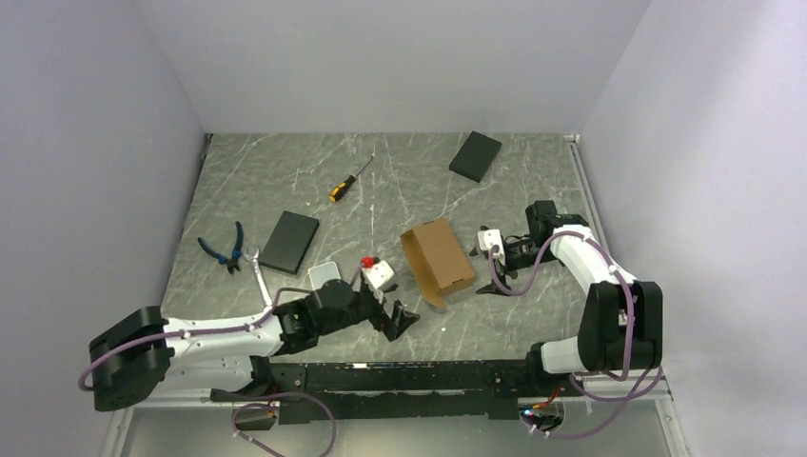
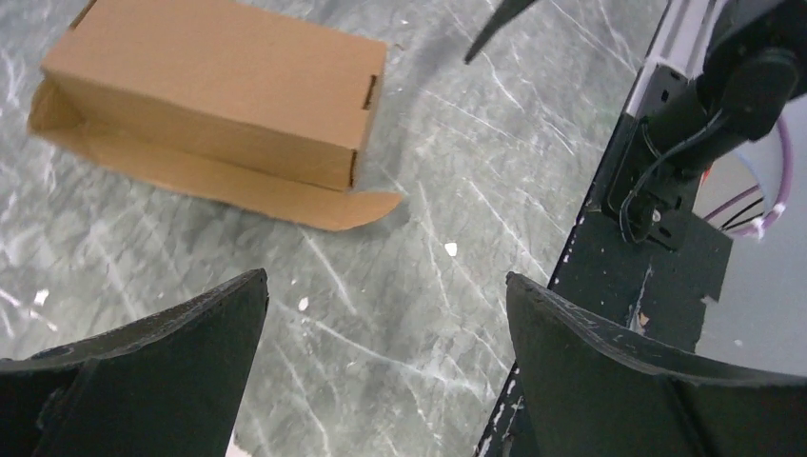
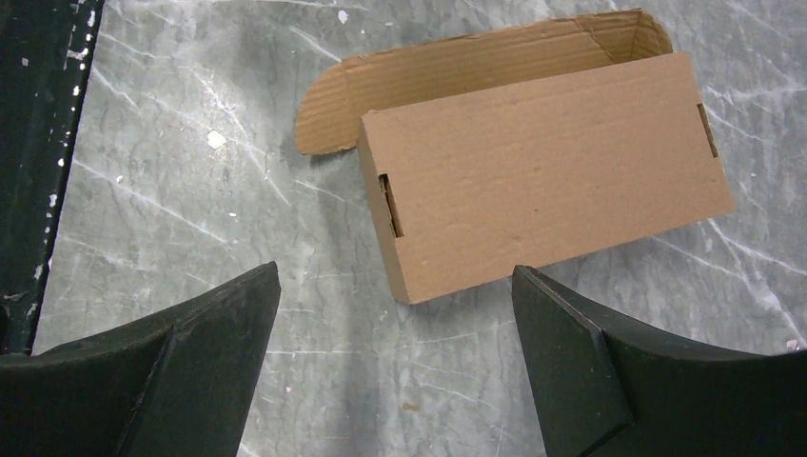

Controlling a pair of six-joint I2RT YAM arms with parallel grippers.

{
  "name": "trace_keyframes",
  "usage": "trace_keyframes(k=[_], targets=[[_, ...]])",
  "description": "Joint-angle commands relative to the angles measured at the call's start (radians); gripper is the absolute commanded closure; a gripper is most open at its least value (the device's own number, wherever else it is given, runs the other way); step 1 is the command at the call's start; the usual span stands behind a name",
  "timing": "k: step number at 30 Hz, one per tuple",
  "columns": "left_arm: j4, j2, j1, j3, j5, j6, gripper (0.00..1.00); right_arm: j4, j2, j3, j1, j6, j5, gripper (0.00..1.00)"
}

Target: Fold the paper box

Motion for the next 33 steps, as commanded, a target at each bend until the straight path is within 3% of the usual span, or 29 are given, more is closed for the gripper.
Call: trace_keyframes(k=[1, 7, 14, 20, 28, 33], targets=[[0.101, 0.058, -0.127, 0.044, -0.164, 0.266, 0.0, -0.027, -0.004, 0.026, -0.004, -0.054, -0.041, 0.04], [0.294, 0.256, -0.246, 0.067, -0.229, 0.577, 0.0, -0.033, 0.009, 0.025, 0.0, -0.065, -0.035, 0.05], [0.484, 0.48, -0.281, 0.099, -0.303, 0.717, 0.01, -0.023, 0.012, 0.023, 0.011, -0.051, -0.035, 0.05], [0.355, 0.586, -0.243, 0.205, -0.264, 0.793, 0.24, -0.019, 0.033, 0.031, 0.049, -0.031, -0.018, 0.07], [0.398, 0.644, -0.189, 0.214, -0.193, 0.786, 0.47, -0.012, 0.037, 0.033, 0.06, -0.016, -0.008, 0.07], [0.403, 0.651, -0.178, 0.199, -0.156, 0.759, 0.53, -0.013, 0.038, 0.036, 0.06, -0.013, -0.005, 0.08]])
